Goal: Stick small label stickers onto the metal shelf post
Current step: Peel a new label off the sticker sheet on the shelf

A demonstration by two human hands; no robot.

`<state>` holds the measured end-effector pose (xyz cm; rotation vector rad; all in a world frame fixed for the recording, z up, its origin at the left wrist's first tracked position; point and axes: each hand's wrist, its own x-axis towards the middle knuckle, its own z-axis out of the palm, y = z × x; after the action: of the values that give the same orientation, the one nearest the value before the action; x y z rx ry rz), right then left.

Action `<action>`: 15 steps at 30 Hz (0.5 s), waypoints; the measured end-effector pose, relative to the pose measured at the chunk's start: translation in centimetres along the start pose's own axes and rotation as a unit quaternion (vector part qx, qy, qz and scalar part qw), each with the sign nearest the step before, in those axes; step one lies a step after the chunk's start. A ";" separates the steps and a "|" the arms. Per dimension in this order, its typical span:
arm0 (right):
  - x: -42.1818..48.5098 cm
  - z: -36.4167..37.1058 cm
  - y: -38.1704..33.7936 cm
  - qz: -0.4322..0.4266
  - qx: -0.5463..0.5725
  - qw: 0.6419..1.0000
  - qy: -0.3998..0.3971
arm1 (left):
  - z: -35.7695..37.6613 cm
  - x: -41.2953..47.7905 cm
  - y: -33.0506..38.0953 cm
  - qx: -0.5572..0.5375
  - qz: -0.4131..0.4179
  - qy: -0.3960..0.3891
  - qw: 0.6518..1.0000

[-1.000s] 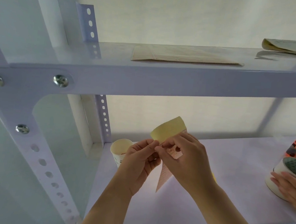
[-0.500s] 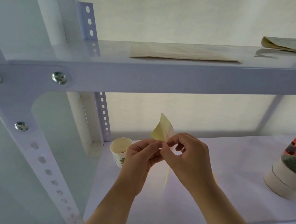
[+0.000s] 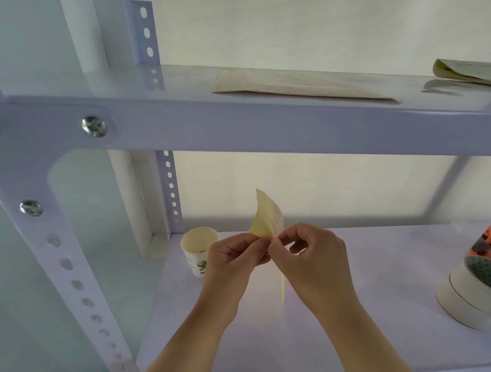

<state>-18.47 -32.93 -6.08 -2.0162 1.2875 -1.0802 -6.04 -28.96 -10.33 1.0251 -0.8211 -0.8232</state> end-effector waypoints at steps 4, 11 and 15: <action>-0.1 -0.2 -0.4 0.010 -0.017 1.000 -0.004 | 0.1 -0.2 0.1 -0.022 -0.008 -0.015 1.000; -0.2 0.0 -0.6 0.010 -0.057 0.998 -0.003 | 0.6 -0.3 0.1 -0.014 -0.026 0.024 0.999; -0.4 0.2 -0.6 -0.010 -0.079 0.997 0.002 | 0.6 -0.2 0.3 -0.013 -0.034 0.026 0.999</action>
<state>-18.05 -32.32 -5.85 -2.1471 1.3955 -1.0194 -6.57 -28.96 -9.95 1.0512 -0.7333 -0.8597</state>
